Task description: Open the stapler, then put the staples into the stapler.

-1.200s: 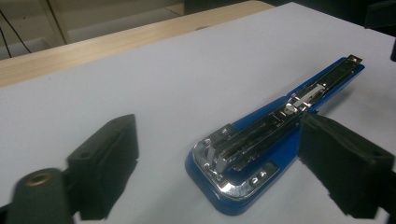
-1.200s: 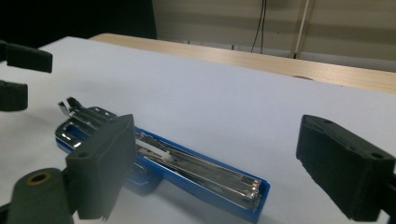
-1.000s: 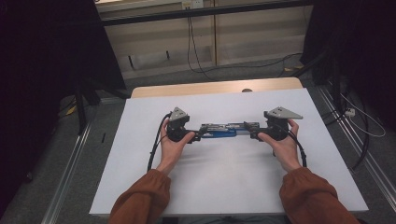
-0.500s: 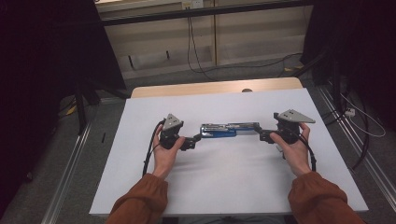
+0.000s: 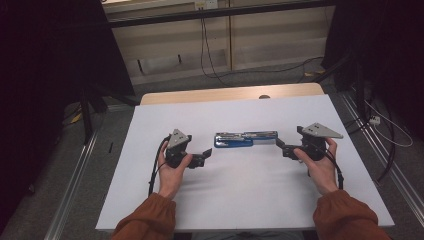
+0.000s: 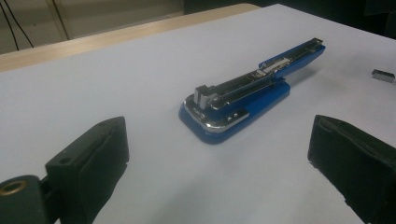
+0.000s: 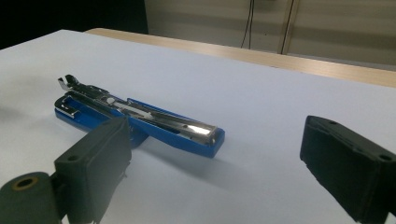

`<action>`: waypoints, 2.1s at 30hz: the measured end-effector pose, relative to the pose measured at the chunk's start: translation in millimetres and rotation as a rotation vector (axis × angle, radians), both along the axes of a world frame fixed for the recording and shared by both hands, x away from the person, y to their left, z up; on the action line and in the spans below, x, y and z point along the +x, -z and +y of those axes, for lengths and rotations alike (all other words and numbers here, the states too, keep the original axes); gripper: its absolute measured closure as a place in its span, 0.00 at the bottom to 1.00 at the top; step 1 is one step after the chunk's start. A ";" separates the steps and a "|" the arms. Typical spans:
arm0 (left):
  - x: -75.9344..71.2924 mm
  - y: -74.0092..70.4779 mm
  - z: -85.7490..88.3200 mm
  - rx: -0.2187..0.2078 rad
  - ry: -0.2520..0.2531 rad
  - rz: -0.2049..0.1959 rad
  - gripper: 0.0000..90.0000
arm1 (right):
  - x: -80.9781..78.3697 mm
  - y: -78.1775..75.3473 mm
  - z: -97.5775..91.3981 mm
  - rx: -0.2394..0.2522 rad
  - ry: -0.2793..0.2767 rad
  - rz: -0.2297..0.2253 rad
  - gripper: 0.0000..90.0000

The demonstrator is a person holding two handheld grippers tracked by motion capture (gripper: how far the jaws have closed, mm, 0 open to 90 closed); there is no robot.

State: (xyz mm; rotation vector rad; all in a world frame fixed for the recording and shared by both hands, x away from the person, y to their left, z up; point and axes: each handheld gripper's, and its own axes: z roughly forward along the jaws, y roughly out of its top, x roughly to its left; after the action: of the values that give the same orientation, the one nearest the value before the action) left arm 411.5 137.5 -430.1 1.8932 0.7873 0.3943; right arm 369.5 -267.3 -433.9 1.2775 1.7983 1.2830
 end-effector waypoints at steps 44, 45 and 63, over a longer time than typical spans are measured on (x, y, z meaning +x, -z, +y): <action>-91.2 -12.8 66.0 -0.031 -0.089 -0.053 0.05 | -19.3 -14.4 -48.8 -0.010 -0.059 0.246 0.12; -92.5 -13.5 66.1 -0.028 -0.087 -0.061 0.05 | -18.0 -13.9 -49.9 0.006 -0.062 0.242 0.12; -93.2 -8.7 66.5 -0.002 -0.082 -0.023 0.05 | 3.4 -3.9 -50.4 -0.121 -0.100 0.358 0.14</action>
State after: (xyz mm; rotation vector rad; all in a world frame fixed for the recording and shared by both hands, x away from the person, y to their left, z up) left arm 318.3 203.9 -421.4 1.8553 0.8518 0.4649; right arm 372.9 -317.7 -429.9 1.4334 2.1761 1.0244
